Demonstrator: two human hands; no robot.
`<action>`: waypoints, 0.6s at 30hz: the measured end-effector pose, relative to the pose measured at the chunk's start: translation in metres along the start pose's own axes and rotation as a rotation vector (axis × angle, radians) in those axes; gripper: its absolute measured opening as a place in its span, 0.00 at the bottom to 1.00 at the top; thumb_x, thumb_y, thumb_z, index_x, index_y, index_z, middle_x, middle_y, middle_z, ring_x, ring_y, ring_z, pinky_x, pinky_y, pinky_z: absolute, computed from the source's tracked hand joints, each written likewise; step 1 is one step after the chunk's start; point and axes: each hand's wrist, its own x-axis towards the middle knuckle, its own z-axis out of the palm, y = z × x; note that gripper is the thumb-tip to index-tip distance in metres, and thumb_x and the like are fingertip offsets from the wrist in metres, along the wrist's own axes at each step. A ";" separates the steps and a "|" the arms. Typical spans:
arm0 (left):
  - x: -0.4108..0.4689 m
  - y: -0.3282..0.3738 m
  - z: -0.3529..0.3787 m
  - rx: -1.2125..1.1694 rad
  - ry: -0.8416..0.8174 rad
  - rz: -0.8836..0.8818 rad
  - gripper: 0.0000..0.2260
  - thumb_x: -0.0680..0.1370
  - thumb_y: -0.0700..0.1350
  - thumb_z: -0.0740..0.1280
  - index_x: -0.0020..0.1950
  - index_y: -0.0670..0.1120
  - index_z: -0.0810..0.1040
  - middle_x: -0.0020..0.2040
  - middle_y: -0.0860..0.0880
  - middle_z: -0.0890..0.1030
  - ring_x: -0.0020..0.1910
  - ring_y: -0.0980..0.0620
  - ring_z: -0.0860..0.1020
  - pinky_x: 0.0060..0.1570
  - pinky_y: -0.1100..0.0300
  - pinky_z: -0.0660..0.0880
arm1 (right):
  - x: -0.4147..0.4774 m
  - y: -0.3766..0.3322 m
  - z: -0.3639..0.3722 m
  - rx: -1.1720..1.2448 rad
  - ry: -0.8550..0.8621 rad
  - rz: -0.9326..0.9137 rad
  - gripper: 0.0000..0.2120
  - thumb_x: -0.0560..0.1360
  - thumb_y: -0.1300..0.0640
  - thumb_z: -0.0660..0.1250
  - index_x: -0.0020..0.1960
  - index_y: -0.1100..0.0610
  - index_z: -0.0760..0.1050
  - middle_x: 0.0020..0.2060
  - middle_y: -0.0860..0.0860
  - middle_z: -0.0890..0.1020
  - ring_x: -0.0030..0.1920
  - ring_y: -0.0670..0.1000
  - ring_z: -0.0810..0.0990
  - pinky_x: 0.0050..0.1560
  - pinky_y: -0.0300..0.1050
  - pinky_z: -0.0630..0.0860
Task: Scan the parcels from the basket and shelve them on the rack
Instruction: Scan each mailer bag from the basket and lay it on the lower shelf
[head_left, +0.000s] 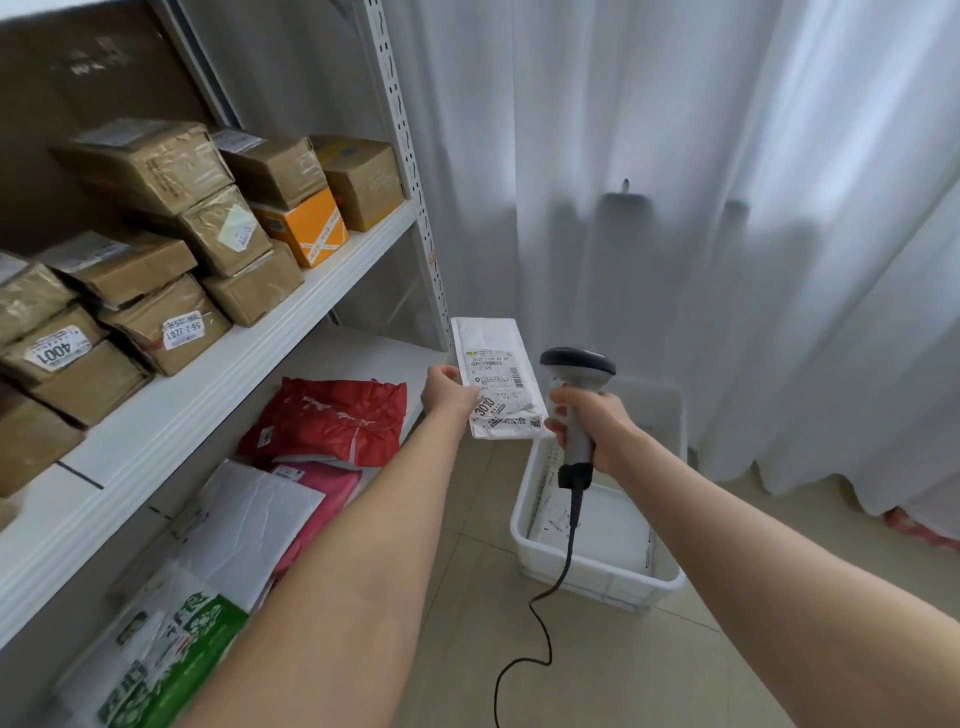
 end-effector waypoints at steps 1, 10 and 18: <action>0.001 -0.005 -0.006 -0.006 0.023 -0.010 0.16 0.72 0.31 0.68 0.53 0.46 0.69 0.56 0.42 0.78 0.51 0.45 0.78 0.52 0.51 0.78 | 0.002 0.004 0.005 0.017 -0.009 0.022 0.10 0.75 0.64 0.69 0.54 0.62 0.72 0.43 0.57 0.77 0.28 0.50 0.81 0.26 0.39 0.76; 0.002 -0.074 -0.053 -0.242 0.123 -0.176 0.14 0.73 0.25 0.64 0.52 0.39 0.79 0.56 0.42 0.79 0.38 0.54 0.76 0.33 0.68 0.75 | 0.031 0.055 0.073 -0.019 -0.139 0.119 0.07 0.74 0.68 0.68 0.46 0.60 0.71 0.46 0.61 0.82 0.32 0.54 0.80 0.32 0.44 0.77; 0.057 -0.142 -0.124 -0.311 0.268 -0.310 0.17 0.73 0.26 0.65 0.55 0.43 0.79 0.56 0.42 0.78 0.50 0.44 0.80 0.52 0.49 0.79 | 0.076 0.110 0.175 -0.132 -0.217 0.156 0.08 0.72 0.68 0.70 0.46 0.61 0.73 0.39 0.57 0.81 0.31 0.50 0.80 0.25 0.38 0.73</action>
